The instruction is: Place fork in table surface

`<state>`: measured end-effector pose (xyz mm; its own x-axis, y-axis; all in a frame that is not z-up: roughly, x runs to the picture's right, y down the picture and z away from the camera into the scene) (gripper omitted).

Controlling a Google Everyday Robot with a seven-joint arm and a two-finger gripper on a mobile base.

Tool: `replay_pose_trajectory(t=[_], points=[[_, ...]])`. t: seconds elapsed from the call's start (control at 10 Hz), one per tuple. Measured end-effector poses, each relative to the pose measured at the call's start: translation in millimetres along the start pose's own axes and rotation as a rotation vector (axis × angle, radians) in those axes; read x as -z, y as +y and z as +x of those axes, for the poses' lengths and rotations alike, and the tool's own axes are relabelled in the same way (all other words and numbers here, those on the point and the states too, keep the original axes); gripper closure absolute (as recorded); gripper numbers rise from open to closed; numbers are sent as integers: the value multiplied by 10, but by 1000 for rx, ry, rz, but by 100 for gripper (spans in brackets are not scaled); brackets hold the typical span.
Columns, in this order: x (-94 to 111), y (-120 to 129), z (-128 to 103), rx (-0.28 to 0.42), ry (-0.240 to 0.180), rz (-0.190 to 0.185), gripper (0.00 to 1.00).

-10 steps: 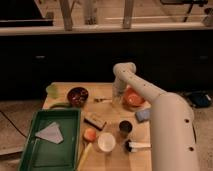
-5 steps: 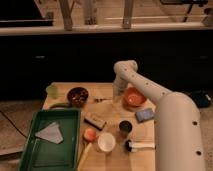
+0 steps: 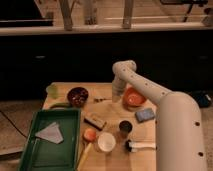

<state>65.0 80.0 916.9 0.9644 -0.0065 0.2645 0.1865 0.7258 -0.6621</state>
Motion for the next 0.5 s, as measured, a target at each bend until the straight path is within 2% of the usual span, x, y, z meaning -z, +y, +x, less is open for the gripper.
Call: replay_pose_trajectory(t=[0.3,0.4,0.5], points=[[-14,-64,-50,19,6,20,25],[-22,-92,-87,30,7,26,20],[-26,-110,-101,36,9,31,20]])
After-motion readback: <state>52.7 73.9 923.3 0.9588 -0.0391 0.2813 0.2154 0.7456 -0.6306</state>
